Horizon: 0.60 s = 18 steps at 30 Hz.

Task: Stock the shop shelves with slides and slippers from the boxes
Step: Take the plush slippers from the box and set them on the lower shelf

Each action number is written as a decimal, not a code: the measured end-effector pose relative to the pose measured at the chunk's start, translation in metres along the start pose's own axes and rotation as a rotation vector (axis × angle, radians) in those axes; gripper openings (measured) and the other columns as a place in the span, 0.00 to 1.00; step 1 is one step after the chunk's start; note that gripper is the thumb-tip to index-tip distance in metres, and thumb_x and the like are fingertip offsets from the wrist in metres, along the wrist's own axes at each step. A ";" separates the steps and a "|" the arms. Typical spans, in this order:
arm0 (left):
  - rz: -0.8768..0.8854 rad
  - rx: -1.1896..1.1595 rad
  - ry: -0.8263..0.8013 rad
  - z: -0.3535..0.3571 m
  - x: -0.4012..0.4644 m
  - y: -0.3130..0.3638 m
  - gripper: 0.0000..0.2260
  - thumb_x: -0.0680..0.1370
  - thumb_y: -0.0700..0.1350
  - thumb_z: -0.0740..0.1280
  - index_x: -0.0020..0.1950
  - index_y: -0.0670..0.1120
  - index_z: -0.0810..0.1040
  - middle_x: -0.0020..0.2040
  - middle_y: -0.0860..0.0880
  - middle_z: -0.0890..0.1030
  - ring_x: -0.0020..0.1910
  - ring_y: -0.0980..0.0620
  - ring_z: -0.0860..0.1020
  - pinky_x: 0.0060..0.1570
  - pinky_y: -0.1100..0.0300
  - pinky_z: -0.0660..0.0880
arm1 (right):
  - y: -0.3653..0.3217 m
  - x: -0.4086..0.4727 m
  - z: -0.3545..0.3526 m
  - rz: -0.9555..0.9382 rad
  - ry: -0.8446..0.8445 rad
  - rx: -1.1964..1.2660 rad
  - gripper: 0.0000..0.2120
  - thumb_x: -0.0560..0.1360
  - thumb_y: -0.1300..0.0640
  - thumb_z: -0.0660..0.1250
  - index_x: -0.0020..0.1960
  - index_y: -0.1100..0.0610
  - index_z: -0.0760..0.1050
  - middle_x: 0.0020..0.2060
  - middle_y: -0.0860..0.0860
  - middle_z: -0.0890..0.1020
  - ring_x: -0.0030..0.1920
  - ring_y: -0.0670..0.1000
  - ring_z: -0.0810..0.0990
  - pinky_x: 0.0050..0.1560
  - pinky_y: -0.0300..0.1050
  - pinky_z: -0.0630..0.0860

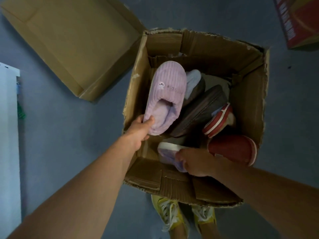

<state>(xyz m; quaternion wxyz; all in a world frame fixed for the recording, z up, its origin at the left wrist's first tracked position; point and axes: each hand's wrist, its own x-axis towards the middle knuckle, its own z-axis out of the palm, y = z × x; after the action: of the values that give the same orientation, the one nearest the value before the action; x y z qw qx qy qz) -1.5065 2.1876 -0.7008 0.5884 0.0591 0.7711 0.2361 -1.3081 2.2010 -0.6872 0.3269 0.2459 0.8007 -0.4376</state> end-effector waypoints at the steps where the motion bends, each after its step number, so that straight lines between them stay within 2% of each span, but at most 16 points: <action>1: -0.027 -0.025 -0.010 -0.002 -0.001 -0.004 0.13 0.81 0.53 0.64 0.63 0.52 0.72 0.58 0.50 0.78 0.53 0.52 0.76 0.46 0.60 0.73 | 0.002 0.003 0.014 -0.003 -0.070 -0.167 0.17 0.80 0.60 0.59 0.68 0.53 0.70 0.66 0.52 0.73 0.64 0.55 0.73 0.60 0.51 0.71; 3: -0.060 -0.076 -0.033 -0.003 -0.004 -0.011 0.09 0.80 0.52 0.65 0.60 0.54 0.73 0.58 0.50 0.79 0.53 0.52 0.76 0.49 0.59 0.74 | 0.008 0.012 0.041 0.000 -0.095 -0.457 0.24 0.81 0.60 0.56 0.77 0.54 0.57 0.75 0.55 0.60 0.73 0.59 0.63 0.65 0.57 0.67; 5: -0.074 -0.132 -0.065 -0.002 -0.007 -0.016 0.05 0.80 0.51 0.66 0.55 0.55 0.74 0.57 0.49 0.79 0.52 0.52 0.76 0.52 0.57 0.75 | 0.011 0.025 0.062 -0.021 -0.048 -0.663 0.28 0.82 0.59 0.54 0.79 0.55 0.48 0.78 0.55 0.50 0.77 0.58 0.52 0.68 0.59 0.63; 7: -0.084 -0.194 -0.102 -0.002 -0.013 -0.022 0.03 0.79 0.50 0.67 0.53 0.56 0.75 0.54 0.50 0.80 0.50 0.53 0.77 0.52 0.57 0.75 | 0.008 0.030 0.070 -0.049 -0.068 -0.765 0.29 0.81 0.58 0.57 0.79 0.58 0.49 0.78 0.56 0.47 0.78 0.57 0.45 0.69 0.60 0.60; 10: -0.069 -0.279 -0.147 -0.002 -0.028 -0.030 0.04 0.79 0.49 0.68 0.53 0.55 0.77 0.48 0.52 0.81 0.46 0.54 0.77 0.48 0.57 0.75 | -0.001 0.026 0.065 -0.084 -0.121 -0.886 0.30 0.80 0.56 0.58 0.79 0.57 0.50 0.78 0.55 0.46 0.78 0.57 0.41 0.71 0.59 0.56; 13: -0.043 -0.325 -0.172 -0.007 -0.047 -0.037 0.06 0.78 0.49 0.68 0.55 0.55 0.78 0.49 0.52 0.82 0.47 0.54 0.78 0.47 0.58 0.75 | -0.010 0.010 0.046 -0.097 -0.135 -0.884 0.28 0.80 0.55 0.58 0.78 0.52 0.53 0.78 0.55 0.47 0.77 0.58 0.46 0.70 0.58 0.56; 15: -0.013 -0.360 -0.193 -0.013 -0.060 -0.037 0.08 0.78 0.49 0.68 0.57 0.54 0.78 0.50 0.52 0.82 0.47 0.54 0.78 0.46 0.58 0.75 | -0.013 -0.005 0.028 -0.114 -0.095 -0.850 0.25 0.79 0.53 0.60 0.74 0.44 0.60 0.76 0.57 0.53 0.74 0.61 0.54 0.66 0.59 0.61; 16: 0.001 -0.386 -0.196 -0.016 -0.068 -0.034 0.09 0.79 0.48 0.68 0.58 0.54 0.78 0.50 0.52 0.82 0.48 0.54 0.79 0.46 0.58 0.75 | -0.016 -0.012 0.018 -0.146 0.008 -0.807 0.24 0.77 0.53 0.62 0.72 0.42 0.63 0.74 0.59 0.59 0.71 0.63 0.60 0.62 0.59 0.64; 18: 0.024 -0.446 -0.195 -0.024 -0.083 -0.028 0.10 0.78 0.48 0.67 0.59 0.53 0.77 0.52 0.52 0.82 0.50 0.53 0.78 0.46 0.58 0.75 | -0.024 -0.026 -0.006 -0.110 0.206 -0.734 0.24 0.74 0.56 0.66 0.70 0.47 0.68 0.69 0.61 0.66 0.65 0.63 0.67 0.58 0.60 0.68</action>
<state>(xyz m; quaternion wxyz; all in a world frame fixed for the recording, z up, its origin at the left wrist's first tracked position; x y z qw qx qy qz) -1.4982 2.1251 -0.6355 0.6558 -0.0407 0.6384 0.4009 -1.3090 2.1911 -0.6524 0.2873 0.1117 0.9447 -0.1118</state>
